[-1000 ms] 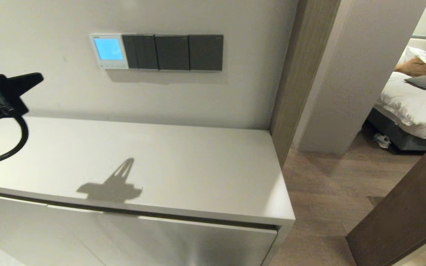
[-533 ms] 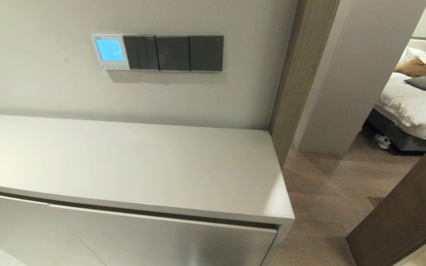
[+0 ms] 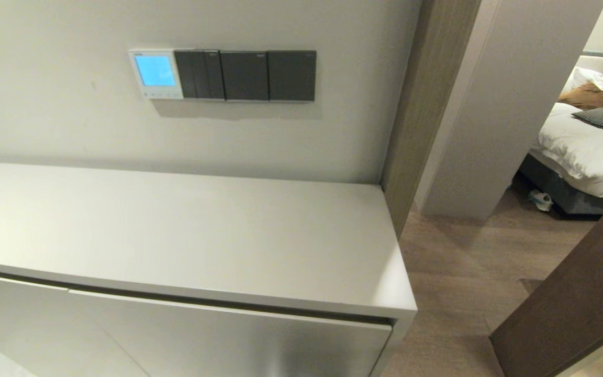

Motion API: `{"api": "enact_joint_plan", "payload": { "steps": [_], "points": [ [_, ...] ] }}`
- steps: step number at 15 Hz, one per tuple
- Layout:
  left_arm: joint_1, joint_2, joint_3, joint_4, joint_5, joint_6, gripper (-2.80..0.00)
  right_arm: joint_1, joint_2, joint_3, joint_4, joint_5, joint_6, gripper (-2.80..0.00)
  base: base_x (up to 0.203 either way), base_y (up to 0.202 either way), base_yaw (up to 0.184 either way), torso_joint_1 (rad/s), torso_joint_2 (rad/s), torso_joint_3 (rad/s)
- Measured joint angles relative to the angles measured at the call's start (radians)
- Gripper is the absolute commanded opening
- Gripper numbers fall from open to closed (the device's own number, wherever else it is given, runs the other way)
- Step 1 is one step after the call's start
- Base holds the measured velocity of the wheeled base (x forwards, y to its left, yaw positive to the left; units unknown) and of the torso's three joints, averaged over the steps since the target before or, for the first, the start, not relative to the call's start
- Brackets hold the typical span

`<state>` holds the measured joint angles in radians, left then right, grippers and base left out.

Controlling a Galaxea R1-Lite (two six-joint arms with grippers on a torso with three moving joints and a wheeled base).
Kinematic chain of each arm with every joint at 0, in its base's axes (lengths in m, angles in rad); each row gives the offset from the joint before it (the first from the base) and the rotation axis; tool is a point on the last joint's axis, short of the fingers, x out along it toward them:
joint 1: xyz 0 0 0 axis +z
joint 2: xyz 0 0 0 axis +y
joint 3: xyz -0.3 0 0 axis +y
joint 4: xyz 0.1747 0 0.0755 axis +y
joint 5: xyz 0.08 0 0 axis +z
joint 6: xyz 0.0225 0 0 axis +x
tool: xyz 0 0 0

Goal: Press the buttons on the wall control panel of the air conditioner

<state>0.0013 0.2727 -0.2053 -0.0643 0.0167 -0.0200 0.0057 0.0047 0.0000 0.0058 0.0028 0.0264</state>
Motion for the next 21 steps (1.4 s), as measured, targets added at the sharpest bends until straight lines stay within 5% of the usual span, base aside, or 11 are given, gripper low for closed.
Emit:
{"api": "enact_joint_plan", "payload": {
  "steps": [11,21],
  "points": [
    [0.0,-0.127,0.181,0.0,0.04,0.098,-2.8,0.0,0.0,0.0,0.0,0.0,0.0,-2.8,0.0,0.0,0.0,0.0,0.0,0.0],
    [0.0,-0.244,0.176,0.101,-0.004,0.121,-2.8,0.0,0.0,0.0,0.0,0.0,0.0,-2.8,0.0,0.0,0.0,0.0,0.0,0.0]
  ]
}}
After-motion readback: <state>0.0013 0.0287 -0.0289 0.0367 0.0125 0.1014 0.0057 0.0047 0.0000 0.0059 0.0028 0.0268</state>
